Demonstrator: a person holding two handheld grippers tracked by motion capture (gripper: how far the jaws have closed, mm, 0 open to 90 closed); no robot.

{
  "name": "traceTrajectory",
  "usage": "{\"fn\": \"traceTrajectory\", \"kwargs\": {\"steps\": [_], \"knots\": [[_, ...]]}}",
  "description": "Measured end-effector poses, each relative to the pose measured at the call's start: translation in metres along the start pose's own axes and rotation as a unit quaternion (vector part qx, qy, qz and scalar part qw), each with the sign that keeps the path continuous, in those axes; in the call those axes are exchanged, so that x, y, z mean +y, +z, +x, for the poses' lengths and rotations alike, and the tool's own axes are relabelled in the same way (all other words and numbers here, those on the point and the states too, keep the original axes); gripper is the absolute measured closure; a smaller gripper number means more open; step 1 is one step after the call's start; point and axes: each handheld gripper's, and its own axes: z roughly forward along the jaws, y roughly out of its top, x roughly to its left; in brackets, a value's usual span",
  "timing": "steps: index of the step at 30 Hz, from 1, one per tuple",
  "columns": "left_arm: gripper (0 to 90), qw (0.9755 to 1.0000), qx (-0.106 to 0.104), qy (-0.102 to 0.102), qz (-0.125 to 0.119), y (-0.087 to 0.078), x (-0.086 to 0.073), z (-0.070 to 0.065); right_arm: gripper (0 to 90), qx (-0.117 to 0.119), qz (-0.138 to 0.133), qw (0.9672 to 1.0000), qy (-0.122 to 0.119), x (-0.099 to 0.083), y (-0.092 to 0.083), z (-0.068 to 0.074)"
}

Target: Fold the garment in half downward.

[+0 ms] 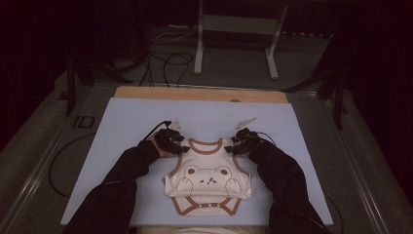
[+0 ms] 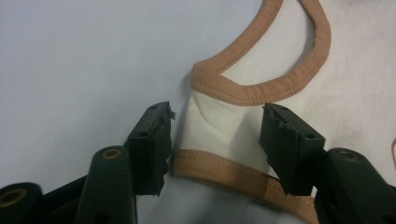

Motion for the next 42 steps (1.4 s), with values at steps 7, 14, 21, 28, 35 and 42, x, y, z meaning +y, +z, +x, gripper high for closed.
{"fn": "traceTrajectory", "kwargs": {"steps": [7, 14, 21, 28, 35, 42], "knots": [[54.2, 0.9999, 0.001, -0.007, 0.008, 0.0, 0.002, -0.001, 60.8, 0.009, 0.008, 0.9999, -0.004, 0.002, -0.002, 0.004], [66.9, 0.9999, -0.006, -0.012, 0.009, -0.001, 0.003, -0.002, 75.7, 0.018, 0.012, 0.9997, -0.011, 0.003, -0.002, 0.008], [86.3, 0.9993, -0.031, -0.015, 0.013, -0.001, 0.003, -0.002, 81.7, 0.022, 0.019, 0.9995, -0.01, 0.005, -0.002, 0.009], [87.4, 0.9989, -0.041, -0.019, 0.014, -0.001, 0.004, 0.0, 82.8, 0.025, 0.021, 0.9994, -0.004, 0.006, -0.002, 0.008], [87.5, 0.9989, -0.042, -0.005, 0.021, -0.005, 0.006, -0.001, 82.9, 0.026, 0.017, 0.9995, -0.001, 0.009, -0.004, 0.006], [87.5, 0.9989, -0.044, -0.006, 0.013, -0.013, 0.01, 0.0, 82.8, 0.023, 0.002, 0.9997, -0.002, 0.016, -0.014, 0.005]]}}
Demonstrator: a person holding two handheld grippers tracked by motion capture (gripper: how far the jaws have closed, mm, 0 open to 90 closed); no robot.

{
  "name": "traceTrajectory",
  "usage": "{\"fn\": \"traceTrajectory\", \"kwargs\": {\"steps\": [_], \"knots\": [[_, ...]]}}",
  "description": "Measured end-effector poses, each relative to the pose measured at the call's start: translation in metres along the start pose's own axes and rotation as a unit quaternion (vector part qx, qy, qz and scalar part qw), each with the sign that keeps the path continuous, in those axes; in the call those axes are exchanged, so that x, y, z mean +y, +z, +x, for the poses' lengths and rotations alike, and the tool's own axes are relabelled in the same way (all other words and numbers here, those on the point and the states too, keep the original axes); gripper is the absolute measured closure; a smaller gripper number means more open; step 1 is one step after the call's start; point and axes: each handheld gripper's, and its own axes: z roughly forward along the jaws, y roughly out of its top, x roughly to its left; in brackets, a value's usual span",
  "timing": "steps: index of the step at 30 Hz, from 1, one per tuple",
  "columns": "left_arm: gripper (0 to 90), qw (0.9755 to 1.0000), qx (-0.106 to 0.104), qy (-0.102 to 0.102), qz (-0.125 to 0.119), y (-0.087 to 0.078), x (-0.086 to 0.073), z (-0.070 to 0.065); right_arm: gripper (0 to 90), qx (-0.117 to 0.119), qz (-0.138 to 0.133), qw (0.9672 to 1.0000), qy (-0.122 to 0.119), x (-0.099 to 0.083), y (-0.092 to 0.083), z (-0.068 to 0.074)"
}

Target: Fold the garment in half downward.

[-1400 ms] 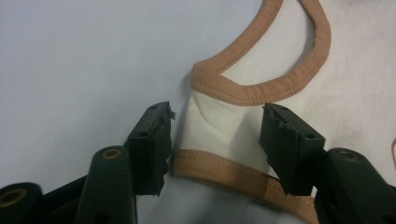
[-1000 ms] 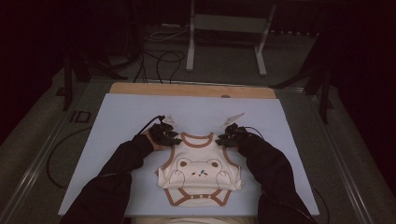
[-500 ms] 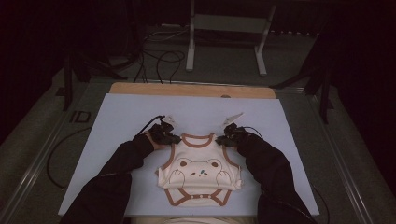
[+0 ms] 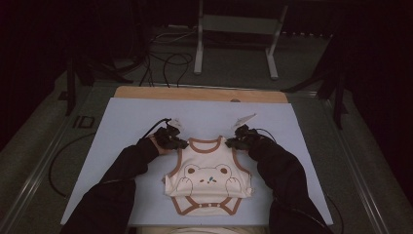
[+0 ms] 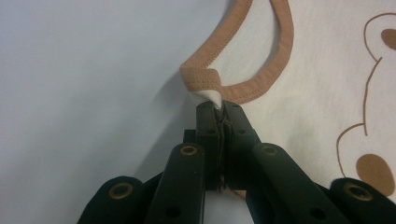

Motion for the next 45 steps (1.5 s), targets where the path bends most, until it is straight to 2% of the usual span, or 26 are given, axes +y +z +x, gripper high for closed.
{"fn": "traceTrajectory", "kwargs": {"steps": [7, 8, 12, 18, 30, 42, 45], "knots": [[87.5, 0.9998, 0.006, 0.007, -0.018, -0.014, 0.007, -0.002, 82.8, -0.004, -0.014, 0.9999, -0.003, 0.007, -0.01, 0.001], [87.5, 0.9998, 0.006, 0.009, -0.018, -0.016, 0.008, -0.002, 82.8, -0.007, -0.016, 0.9998, -0.009, 0.008, -0.012, 0.001], [87.5, 0.9996, 0.011, 0.015, -0.022, -0.024, 0.013, -0.003, 82.8, -0.011, -0.023, 0.9997, -0.005, 0.012, -0.018, 0.003], [87.5, 0.9991, 0.016, 0.024, -0.03, -0.034, 0.02, -0.003, 82.9, -0.015, -0.036, 0.9991, -0.014, 0.02, -0.028, 0.002], [87.5, 0.9973, 0.026, 0.035, -0.059, -0.053, 0.035, -0.004, 82.9, -0.03, -0.067, 0.9971, -0.02, 0.037, -0.049, 0.0], [87.5, 0.9965, 0.039, 0.045, -0.058, -0.065, 0.045, -0.004, 82.9, -0.042, -0.083, 0.9955, -0.02, 0.049, -0.06, -0.003], [87.5, 0.9962, 0.043, 0.04, -0.065, -0.068, 0.048, -0.004, 82.9, -0.043, -0.086, 0.9951, -0.021, 0.051, -0.061, -0.003]]}}
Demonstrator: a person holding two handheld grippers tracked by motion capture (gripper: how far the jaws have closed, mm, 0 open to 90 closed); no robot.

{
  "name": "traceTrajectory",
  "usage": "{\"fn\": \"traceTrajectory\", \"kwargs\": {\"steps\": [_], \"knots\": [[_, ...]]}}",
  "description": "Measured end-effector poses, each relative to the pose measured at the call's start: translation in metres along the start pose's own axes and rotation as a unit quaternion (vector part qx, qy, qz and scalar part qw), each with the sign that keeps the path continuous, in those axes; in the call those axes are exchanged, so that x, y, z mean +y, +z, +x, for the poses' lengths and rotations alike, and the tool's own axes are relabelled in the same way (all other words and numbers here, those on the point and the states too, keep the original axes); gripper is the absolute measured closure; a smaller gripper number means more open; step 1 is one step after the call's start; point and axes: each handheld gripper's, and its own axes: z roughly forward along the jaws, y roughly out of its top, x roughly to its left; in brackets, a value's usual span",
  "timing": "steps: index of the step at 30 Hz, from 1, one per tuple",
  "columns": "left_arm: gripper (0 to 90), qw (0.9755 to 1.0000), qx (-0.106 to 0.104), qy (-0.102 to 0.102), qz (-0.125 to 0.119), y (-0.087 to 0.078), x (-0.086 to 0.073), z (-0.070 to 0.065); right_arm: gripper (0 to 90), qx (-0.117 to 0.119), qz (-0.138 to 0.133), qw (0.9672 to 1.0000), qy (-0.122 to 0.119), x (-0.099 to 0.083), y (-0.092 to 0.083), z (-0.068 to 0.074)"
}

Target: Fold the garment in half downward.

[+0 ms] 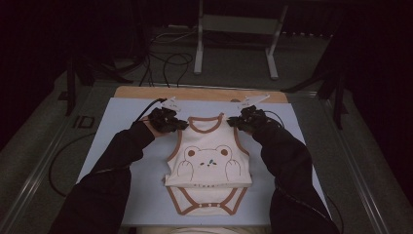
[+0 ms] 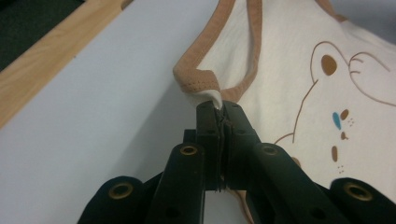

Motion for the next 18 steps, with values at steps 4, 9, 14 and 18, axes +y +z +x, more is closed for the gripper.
{"fn": "traceTrajectory", "kwargs": {"steps": [4, 9, 14, 18], "knots": [[87.5, 1.0, 0.005, 0.003, -0.002, -0.006, 0.005, 0.002, 82.8, -0.004, -0.006, 1.0, 0.0, 0.005, -0.003, -0.002], [87.5, 0.9999, 0.01, 0.005, -0.005, -0.012, 0.013, 0.005, 82.9, -0.009, -0.013, 0.9999, -0.006, 0.015, -0.009, -0.003], [87.5, 0.9998, 0.014, 0.012, -0.01, -0.018, 0.019, 0.006, 82.9, -0.013, -0.023, 0.9996, -0.012, 0.022, -0.014, -0.004], [87.5, 0.9997, 0.015, 0.016, -0.011, -0.022, 0.024, 0.007, 82.9, -0.016, -0.025, 0.9994, -0.015, 0.027, -0.017, -0.005]]}}
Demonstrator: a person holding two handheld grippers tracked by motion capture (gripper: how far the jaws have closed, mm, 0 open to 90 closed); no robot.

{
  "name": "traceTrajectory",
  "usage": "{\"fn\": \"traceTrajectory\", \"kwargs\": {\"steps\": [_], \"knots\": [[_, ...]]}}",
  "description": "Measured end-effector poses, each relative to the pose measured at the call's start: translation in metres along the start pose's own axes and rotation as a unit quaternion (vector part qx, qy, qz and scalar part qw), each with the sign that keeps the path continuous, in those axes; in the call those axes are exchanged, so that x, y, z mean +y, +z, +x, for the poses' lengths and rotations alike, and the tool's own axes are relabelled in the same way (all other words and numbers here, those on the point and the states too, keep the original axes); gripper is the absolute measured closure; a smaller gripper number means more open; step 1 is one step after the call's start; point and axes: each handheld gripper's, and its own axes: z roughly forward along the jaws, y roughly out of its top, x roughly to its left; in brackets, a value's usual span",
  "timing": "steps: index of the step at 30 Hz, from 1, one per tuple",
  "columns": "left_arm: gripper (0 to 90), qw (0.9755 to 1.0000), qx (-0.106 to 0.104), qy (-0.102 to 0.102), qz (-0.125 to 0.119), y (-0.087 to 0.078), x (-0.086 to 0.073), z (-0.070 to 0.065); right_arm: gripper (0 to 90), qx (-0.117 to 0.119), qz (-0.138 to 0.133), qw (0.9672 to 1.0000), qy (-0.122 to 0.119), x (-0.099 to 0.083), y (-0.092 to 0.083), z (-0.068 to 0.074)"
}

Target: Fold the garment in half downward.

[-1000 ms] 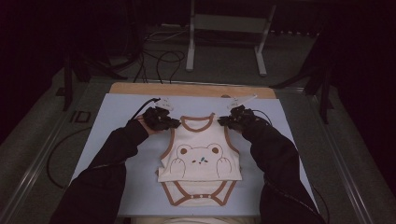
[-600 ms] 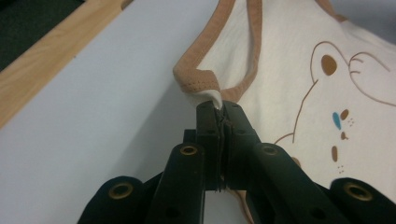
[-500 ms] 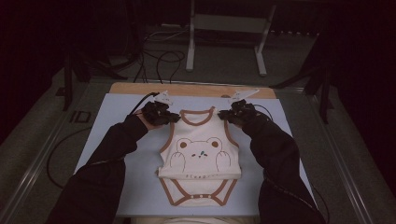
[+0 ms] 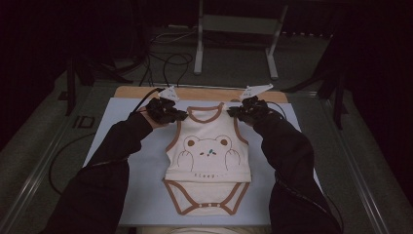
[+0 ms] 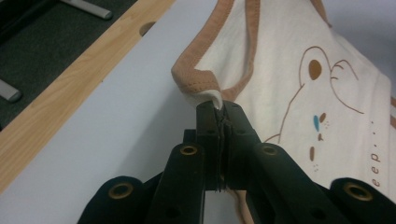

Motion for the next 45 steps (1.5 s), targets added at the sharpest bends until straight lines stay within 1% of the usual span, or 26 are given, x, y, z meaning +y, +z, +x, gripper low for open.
{"fn": "traceTrajectory", "kwargs": {"steps": [4, 10, 14, 17, 19, 23, 25, 30, 33, 36, 39, 41, 43, 45], "knots": [[87.5, 1.0, 0.005, 0.004, 0.001, -0.004, 0.006, 0.002, 82.9, -0.004, -0.006, 1.0, 0.002, 0.007, -0.004, -0.002], [87.5, 0.9999, 0.008, 0.005, -0.011, -0.012, 0.014, 0.005, 82.9, -0.009, -0.014, 0.9999, -0.002, 0.015, -0.01, -0.004], [87.5, 0.9998, 0.013, 0.008, -0.012, -0.016, 0.019, 0.006, 82.8, -0.015, -0.026, 0.9995, -0.005, 0.024, -0.017, -0.007], [87.5, 0.9997, 0.014, 0.009, -0.019, -0.02, 0.023, 0.007, 82.9, -0.016, -0.029, 0.9994, -0.009, 0.029, -0.019, -0.006], [87.5, 0.9996, 0.016, 0.011, -0.019, -0.023, 0.024, 0.006, 82.9, -0.016, -0.033, 0.9993, -0.009, 0.032, -0.02, -0.005], [87.5, 0.9996, 0.015, 0.014, -0.021, -0.026, 0.024, 0.002, 82.9, -0.016, -0.037, 0.999, -0.019, 0.035, -0.024, -0.001], [87.5, 0.9995, 0.014, 0.015, -0.023, -0.028, 0.023, 0.0, 82.9, -0.016, -0.04, 0.9988, -0.022, 0.034, -0.027, 0.002], [87.5, 0.9994, 0.012, 0.026, -0.021, -0.032, 0.021, -0.007, 82.9, -0.014, -0.047, 0.9984, -0.028, 0.029, -0.033, 0.01], [87.5, 0.9992, 0.009, 0.026, -0.028, -0.035, 0.018, -0.012, 82.8, -0.011, -0.052, 0.9981, -0.031, 0.025, -0.038, 0.015], [87.4, 0.999, 0.005, 0.03, -0.032, -0.037, 0.016, -0.018, 82.8, -0.008, -0.057, 0.9979, -0.03, 0.02, -0.042, 0.02], [87.4, 0.9988, -0.001, 0.034, -0.035, -0.038, 0.013, -0.025, 82.8, -0.007, -0.059, 0.9976, -0.035, 0.013, -0.046, 0.025], [87.4, 0.9986, -0.002, 0.041, -0.033, -0.038, 0.012, -0.028, 82.8, -0.006, -0.059, 0.9975, -0.039, 0.009, -0.049, 0.028], [87.4, 0.9986, -0.003, 0.043, -0.032, -0.039, 0.01, -0.031, 82.8, -0.005, -0.059, 0.9975, -0.037, 0.005, -0.051, 0.032], [87.4, 0.9985, -0.006, 0.042, -0.034, -0.04, 0.009, -0.034, 82.8, -0.004, -0.06, 0.9974, -0.041, 0.0, -0.054, 0.035]]}}
